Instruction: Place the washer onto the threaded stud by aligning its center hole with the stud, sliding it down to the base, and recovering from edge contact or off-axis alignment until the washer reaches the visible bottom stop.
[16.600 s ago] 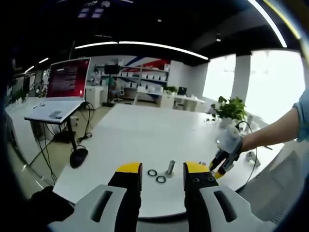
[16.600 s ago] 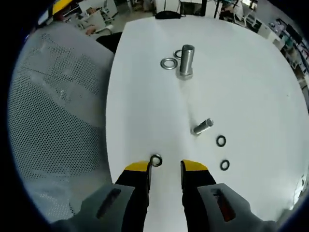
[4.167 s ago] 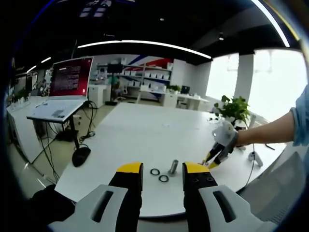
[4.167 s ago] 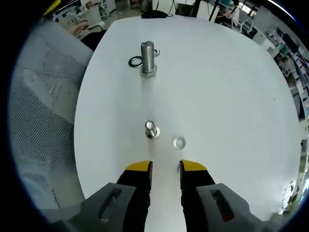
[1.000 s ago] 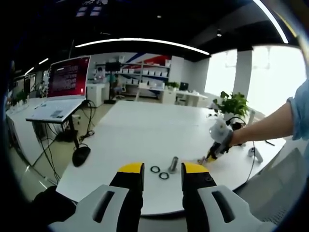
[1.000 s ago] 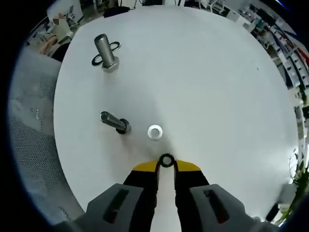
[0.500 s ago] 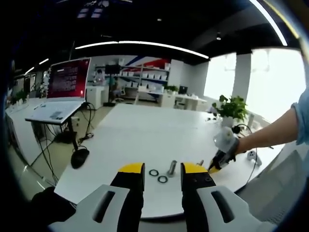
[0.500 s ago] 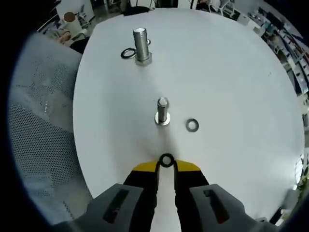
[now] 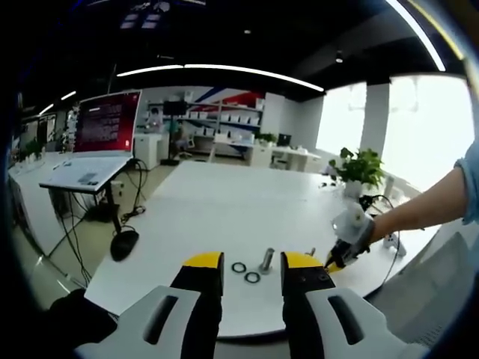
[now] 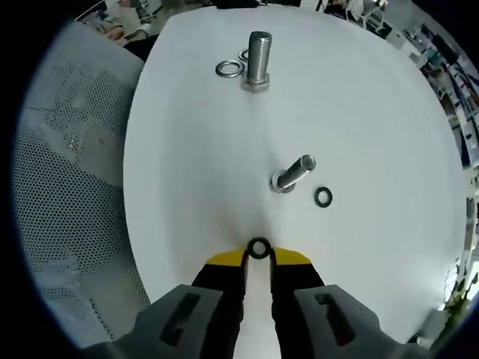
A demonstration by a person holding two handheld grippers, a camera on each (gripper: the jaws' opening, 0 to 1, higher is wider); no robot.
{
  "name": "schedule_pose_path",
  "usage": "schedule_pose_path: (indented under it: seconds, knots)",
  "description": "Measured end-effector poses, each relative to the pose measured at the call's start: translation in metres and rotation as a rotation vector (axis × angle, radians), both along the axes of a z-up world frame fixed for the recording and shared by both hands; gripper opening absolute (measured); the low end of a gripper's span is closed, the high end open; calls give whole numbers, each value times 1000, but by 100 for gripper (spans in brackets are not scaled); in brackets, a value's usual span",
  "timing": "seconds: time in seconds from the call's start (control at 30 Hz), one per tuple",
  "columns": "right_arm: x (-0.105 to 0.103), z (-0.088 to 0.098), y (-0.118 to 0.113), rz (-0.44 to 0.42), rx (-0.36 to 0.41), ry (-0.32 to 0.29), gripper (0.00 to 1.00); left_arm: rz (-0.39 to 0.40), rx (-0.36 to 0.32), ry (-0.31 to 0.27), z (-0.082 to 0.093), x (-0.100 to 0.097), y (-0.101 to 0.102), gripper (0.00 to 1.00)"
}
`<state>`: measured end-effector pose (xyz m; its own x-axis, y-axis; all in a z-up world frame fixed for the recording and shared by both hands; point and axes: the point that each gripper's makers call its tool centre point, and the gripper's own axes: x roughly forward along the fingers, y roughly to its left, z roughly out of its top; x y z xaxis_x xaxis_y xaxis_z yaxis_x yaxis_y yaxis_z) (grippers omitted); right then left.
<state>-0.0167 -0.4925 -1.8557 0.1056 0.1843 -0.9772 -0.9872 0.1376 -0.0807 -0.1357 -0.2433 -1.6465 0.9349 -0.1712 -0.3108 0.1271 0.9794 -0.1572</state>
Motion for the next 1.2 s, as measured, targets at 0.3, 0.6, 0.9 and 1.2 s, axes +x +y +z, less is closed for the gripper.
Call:
schedule_pose_path:
  seconds: [0.3,0.6,0.9,1.2]
  knots:
    - [4,0,-2,-61,-7,58,4,-8,9,13,-2,-1,-1,28]
    - [-1,1,0,19,-53,1,4,-1,-2,3,0,1,0,28]
    - [0,0,2,-8,-73,35,4,0,-5,-1,0,1,0,28]
    - [2,-2,2,-11,-83,36,4,2,-7,-3,0,1,0,28]
